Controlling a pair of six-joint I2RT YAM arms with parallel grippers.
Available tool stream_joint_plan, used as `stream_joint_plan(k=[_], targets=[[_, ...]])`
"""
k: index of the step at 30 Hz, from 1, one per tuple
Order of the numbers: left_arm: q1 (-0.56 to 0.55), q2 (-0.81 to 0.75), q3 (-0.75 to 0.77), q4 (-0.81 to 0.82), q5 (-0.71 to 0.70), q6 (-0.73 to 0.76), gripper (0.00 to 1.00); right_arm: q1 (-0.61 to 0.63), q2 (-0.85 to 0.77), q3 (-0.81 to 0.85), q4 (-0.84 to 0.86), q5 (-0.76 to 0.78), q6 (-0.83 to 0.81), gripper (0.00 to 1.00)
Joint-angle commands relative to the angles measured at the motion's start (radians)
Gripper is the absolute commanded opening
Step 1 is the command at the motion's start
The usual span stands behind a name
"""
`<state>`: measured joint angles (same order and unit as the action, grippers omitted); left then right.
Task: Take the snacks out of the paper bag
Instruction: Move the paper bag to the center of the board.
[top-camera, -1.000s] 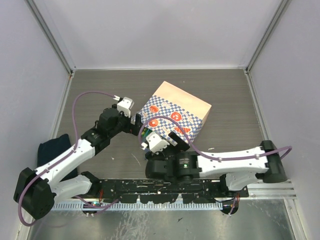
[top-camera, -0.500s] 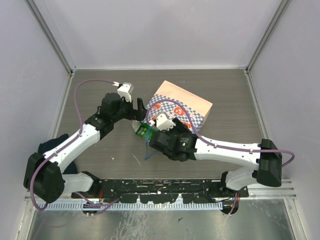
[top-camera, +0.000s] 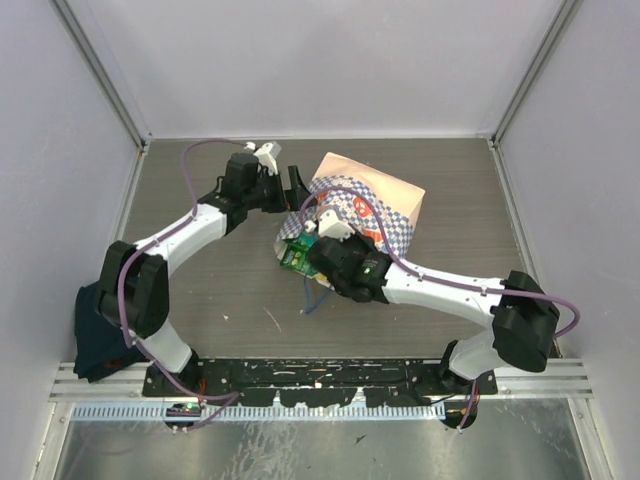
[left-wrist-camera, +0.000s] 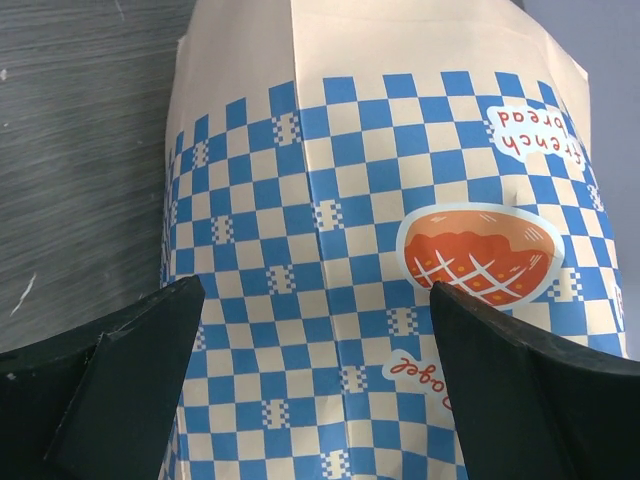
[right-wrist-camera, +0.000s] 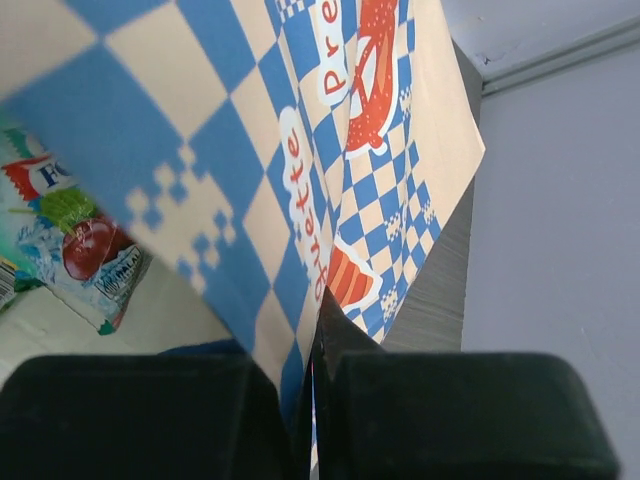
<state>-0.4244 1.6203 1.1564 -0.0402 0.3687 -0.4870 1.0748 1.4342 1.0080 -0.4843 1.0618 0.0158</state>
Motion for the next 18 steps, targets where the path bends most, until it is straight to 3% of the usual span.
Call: stream_joint_plan(k=[1, 5, 11, 15, 18], targets=[[0.015, 0.083, 0.105, 0.101, 0.057, -0.102, 0.98, -0.124, 0.014, 0.024, 0.170, -0.036, -0.077, 0.08], [0.018, 0.214, 0.242, 0.112, 0.071, -0.137, 0.96, -0.244, 0.089, 0.111, 0.228, -0.088, -0.118, 0.07], [0.023, 0.446, 0.567, 0.039, 0.046, -0.133, 0.95, -0.400, 0.261, 0.294, 0.271, -0.183, -0.151, 0.06], [0.032, 0.609, 0.844, -0.049, 0.043, -0.130, 0.94, -0.461, 0.402, 0.450, 0.248, -0.223, -0.172, 0.06], [0.052, 0.652, 0.965, -0.127, 0.039, -0.113, 0.93, -0.482, 0.459, 0.548, 0.207, -0.268, -0.178, 0.08]])
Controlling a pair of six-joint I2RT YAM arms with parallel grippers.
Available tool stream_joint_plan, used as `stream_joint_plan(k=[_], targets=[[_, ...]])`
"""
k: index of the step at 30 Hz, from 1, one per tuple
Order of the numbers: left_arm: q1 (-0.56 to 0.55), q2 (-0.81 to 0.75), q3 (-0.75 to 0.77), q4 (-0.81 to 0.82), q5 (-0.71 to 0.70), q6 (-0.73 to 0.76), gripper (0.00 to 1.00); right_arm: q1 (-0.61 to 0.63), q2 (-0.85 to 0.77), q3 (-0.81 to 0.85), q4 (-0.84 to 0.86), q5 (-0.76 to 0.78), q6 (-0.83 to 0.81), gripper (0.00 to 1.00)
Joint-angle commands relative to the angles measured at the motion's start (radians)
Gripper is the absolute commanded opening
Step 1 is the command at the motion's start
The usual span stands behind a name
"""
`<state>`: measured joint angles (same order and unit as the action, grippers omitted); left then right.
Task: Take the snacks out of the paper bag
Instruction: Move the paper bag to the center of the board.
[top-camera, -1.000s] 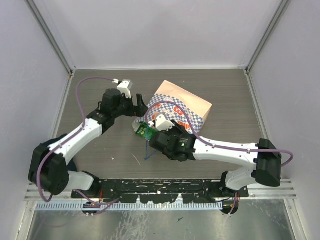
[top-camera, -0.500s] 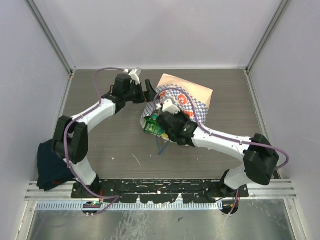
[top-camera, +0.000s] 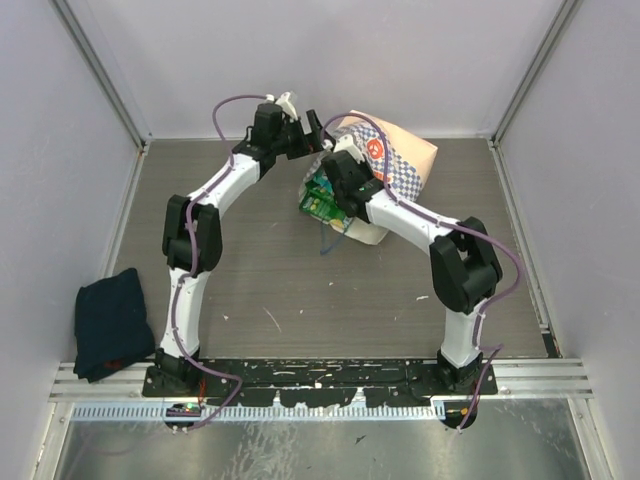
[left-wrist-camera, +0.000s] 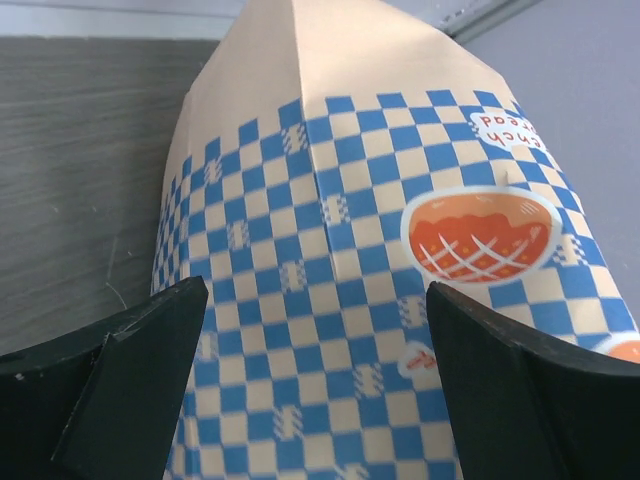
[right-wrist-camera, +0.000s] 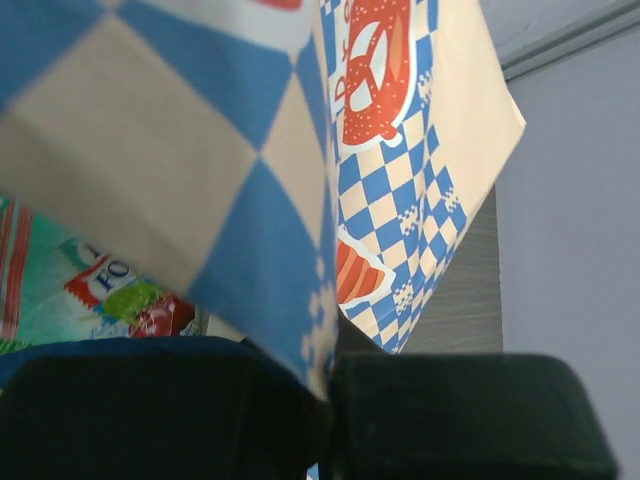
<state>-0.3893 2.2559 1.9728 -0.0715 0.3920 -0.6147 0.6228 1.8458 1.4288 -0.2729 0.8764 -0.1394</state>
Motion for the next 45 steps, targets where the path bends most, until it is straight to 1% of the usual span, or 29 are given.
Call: stream_joint_plan(k=[1, 3, 4, 6, 7, 9, 12, 14, 15, 17, 20, 22, 23, 24, 25, 26, 28, 31, 33, 36, 39, 45], targets=[[0.024, 0.003, 0.154, -0.105, 0.014, 0.021, 0.93, -0.032, 0.053, 0.145, -0.022, -0.099, -0.020, 0.10], [0.042, -0.057, 0.114, -0.127, -0.005, 0.060, 0.93, -0.031, 0.033, 0.154, -0.060, -0.170, 0.005, 0.18], [0.046, -0.107, 0.069, -0.140, -0.024, 0.086, 0.94, -0.031, 0.008, 0.139, -0.071, -0.219, 0.032, 0.29], [0.049, -0.237, -0.069, -0.153, -0.086, 0.143, 0.94, -0.027, -0.074, 0.080, -0.077, -0.319, 0.096, 0.59], [0.049, -0.313, -0.167, -0.138, -0.123, 0.156, 0.94, -0.017, -0.120, 0.034, -0.066, -0.348, 0.128, 0.71], [0.049, -0.495, -0.388, -0.077, -0.181, 0.141, 0.95, 0.019, -0.228, -0.101, -0.019, -0.355, 0.169, 0.89], [0.045, -0.736, -0.705, 0.047, -0.226, 0.045, 0.96, 0.088, -0.393, -0.271, 0.051, -0.362, 0.226, 0.97], [0.033, -0.847, -0.847, 0.093, -0.240, -0.015, 0.97, 0.102, -0.494, -0.369, 0.086, -0.401, 0.265, 0.98], [0.018, -0.890, -0.887, 0.088, -0.248, -0.029, 0.96, 0.104, -0.545, -0.414, 0.101, -0.422, 0.281, 0.98], [-0.032, -0.927, -0.933, 0.045, -0.288, -0.034, 0.94, 0.103, -0.632, -0.485, 0.123, -0.443, 0.305, 0.98], [-0.123, -0.915, -0.975, 0.036, -0.381, -0.023, 0.93, 0.103, -0.731, -0.542, 0.130, -0.434, 0.310, 0.98], [-0.144, -0.859, -0.966, 0.044, -0.409, -0.029, 0.91, 0.101, -0.760, -0.556, 0.131, -0.425, 0.309, 0.96], [-0.144, -0.827, -0.959, 0.057, -0.418, -0.033, 0.89, 0.094, -0.765, -0.555, 0.132, -0.446, 0.309, 0.94], [-0.143, -0.790, -0.947, 0.066, -0.431, -0.036, 0.88, 0.086, -0.762, -0.549, 0.130, -0.477, 0.315, 0.93], [-0.142, -0.755, -0.927, 0.068, -0.456, -0.036, 0.84, 0.077, -0.756, -0.540, 0.124, -0.509, 0.324, 0.91], [-0.139, -0.719, -0.906, 0.066, -0.474, -0.034, 0.81, 0.066, -0.750, -0.532, 0.117, -0.540, 0.334, 0.89], [-0.126, -0.653, -0.856, 0.055, -0.490, -0.033, 0.79, 0.057, -0.733, -0.523, 0.114, -0.573, 0.343, 0.87], [-0.093, -0.560, -0.797, 0.080, -0.446, -0.058, 0.73, 0.042, -0.694, -0.518, 0.110, -0.620, 0.358, 0.78], [-0.066, -0.511, -0.761, 0.105, -0.398, -0.092, 0.69, 0.037, -0.663, -0.520, 0.123, -0.648, 0.376, 0.75], [-0.032, -0.447, -0.727, 0.156, -0.349, -0.134, 0.65, 0.026, -0.622, -0.521, 0.172, -0.731, 0.421, 0.74], [-0.018, -0.388, -0.679, 0.165, -0.344, -0.136, 0.64, 0.023, -0.567, -0.503, 0.223, -0.774, 0.454, 0.74], [-0.017, -0.285, -0.573, 0.145, -0.352, -0.097, 0.62, 0.024, -0.459, -0.400, 0.250, -0.822, 0.424, 0.75]])
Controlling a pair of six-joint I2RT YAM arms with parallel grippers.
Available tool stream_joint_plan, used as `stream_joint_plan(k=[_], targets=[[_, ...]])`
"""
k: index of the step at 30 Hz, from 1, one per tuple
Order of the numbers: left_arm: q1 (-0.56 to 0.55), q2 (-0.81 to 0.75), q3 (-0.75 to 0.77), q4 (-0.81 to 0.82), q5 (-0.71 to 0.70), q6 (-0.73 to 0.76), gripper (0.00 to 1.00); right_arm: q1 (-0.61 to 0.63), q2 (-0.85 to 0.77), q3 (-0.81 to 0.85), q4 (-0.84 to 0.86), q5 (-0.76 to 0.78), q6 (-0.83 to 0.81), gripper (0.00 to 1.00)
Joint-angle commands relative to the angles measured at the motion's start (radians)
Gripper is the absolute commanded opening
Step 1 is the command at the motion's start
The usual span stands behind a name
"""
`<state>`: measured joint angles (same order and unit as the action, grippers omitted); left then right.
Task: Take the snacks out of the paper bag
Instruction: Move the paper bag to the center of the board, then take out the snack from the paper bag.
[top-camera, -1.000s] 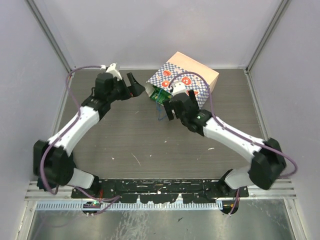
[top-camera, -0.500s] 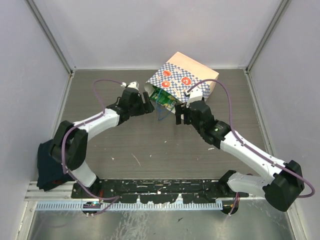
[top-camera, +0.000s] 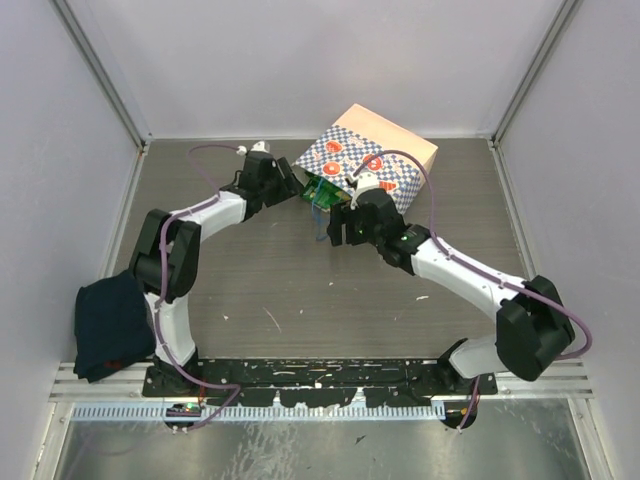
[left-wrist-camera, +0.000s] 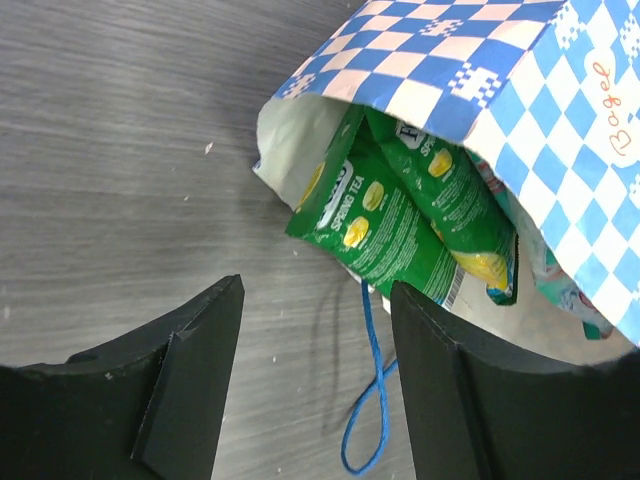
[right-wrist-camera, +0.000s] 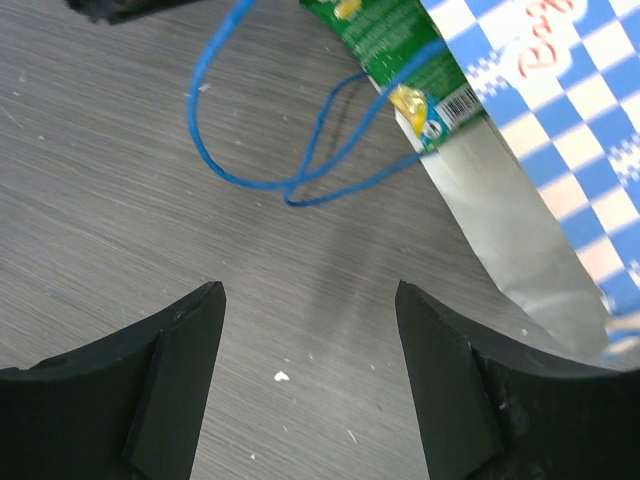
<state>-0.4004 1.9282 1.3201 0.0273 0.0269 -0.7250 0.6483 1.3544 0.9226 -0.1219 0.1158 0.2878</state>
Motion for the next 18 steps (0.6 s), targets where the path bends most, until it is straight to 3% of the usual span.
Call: stream_joint_plan(k=[1, 13, 18], targets=[[-0.006, 0.056, 0.093, 0.044, 0.015, 0.018, 0.61, 0.000, 0.050, 0.126, 0.097, -0.069, -0.015, 0.75], [-0.007, 0.173, 0.200, 0.038, 0.009, 0.070, 0.58, 0.036, 0.317, 0.421, -0.020, -0.147, -0.084, 0.76], [-0.006, 0.229, 0.265, 0.020, 0.016, 0.110, 0.54, 0.037, 0.419, 0.514, -0.077, -0.168, -0.060, 0.67]])
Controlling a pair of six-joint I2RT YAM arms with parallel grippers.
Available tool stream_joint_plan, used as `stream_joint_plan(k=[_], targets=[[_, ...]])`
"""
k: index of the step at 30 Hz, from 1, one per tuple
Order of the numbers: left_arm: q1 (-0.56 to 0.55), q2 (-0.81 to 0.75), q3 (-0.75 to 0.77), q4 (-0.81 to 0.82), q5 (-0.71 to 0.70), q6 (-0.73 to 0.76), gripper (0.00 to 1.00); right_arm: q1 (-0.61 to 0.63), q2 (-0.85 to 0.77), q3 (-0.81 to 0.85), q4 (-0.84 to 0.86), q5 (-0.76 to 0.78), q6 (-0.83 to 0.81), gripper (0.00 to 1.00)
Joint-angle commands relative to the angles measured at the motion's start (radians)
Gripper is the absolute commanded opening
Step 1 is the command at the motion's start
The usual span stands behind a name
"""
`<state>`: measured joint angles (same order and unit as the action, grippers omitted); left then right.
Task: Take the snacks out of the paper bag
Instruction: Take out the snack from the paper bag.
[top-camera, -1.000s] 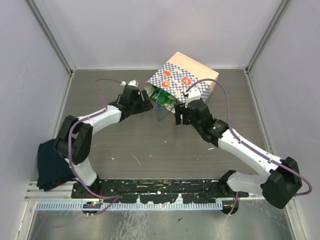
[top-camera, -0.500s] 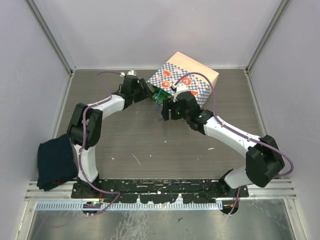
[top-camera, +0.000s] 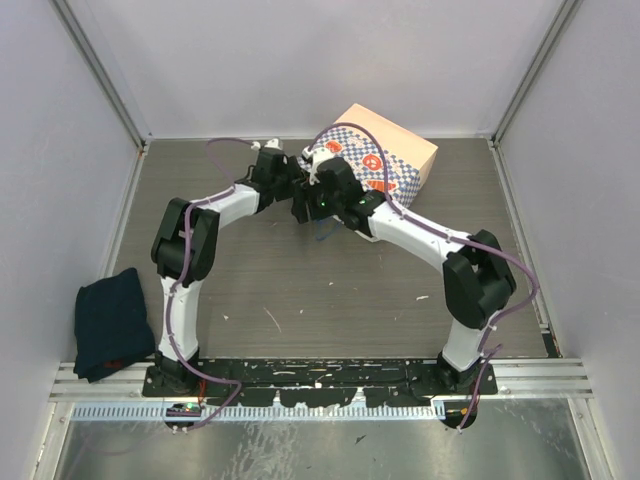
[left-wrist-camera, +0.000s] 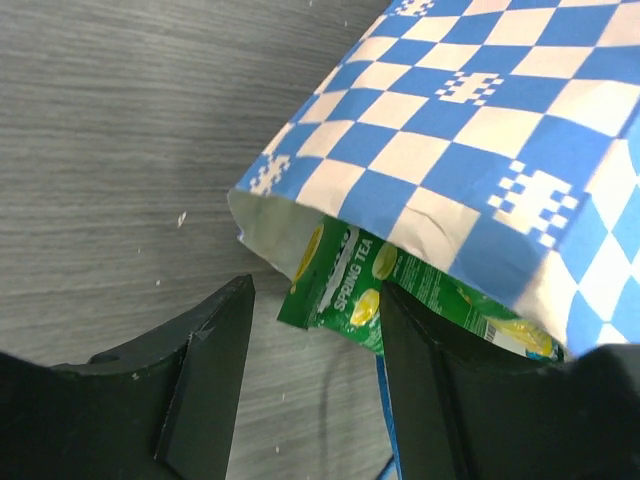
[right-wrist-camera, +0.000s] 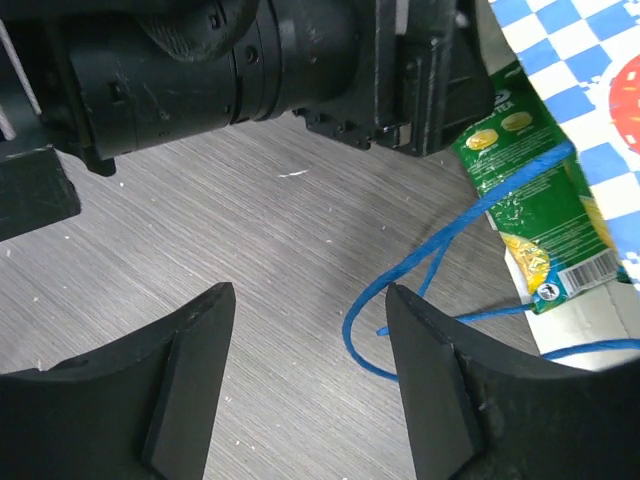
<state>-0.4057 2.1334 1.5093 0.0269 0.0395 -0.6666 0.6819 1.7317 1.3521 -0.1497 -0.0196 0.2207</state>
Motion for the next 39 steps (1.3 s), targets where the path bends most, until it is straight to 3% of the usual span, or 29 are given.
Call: stream_joint_plan(k=[1, 5, 8, 10, 14, 17, 30, 39], targets=[[-0.001, 0.033, 0.089, 0.012, 0.004, 0.058, 0.54, 0.002, 0.053, 0.095, -0.057, -0.037, 0.011, 0.66], [-0.001, 0.063, 0.127, -0.005, 0.011, 0.070, 0.51, 0.006, 0.069, 0.104, -0.068, -0.040, 0.017, 0.62], [-0.002, 0.079, 0.141, -0.008, 0.030, 0.070, 0.42, 0.008, 0.074, 0.106, -0.081, -0.035, 0.017, 0.53], [-0.002, 0.082, 0.140, -0.007, 0.046, 0.070, 0.32, 0.007, 0.068, 0.099, -0.085, -0.037, 0.016, 0.40], [-0.002, 0.069, 0.121, -0.006, 0.072, 0.073, 0.11, 0.007, 0.039, 0.082, -0.078, -0.043, 0.014, 0.02], [-0.001, 0.031, 0.087, -0.005, 0.071, 0.078, 0.00, 0.007, 0.012, 0.076, -0.076, -0.041, 0.007, 0.01], [0.009, -0.259, -0.181, -0.030, 0.018, 0.163, 0.00, -0.046, -0.092, 0.073, -0.072, -0.026, 0.015, 0.00], [0.163, -0.559, -0.453, -0.131, -0.010, 0.078, 0.00, -0.094, -0.086, 0.066, -0.034, -0.041, 0.061, 0.00]])
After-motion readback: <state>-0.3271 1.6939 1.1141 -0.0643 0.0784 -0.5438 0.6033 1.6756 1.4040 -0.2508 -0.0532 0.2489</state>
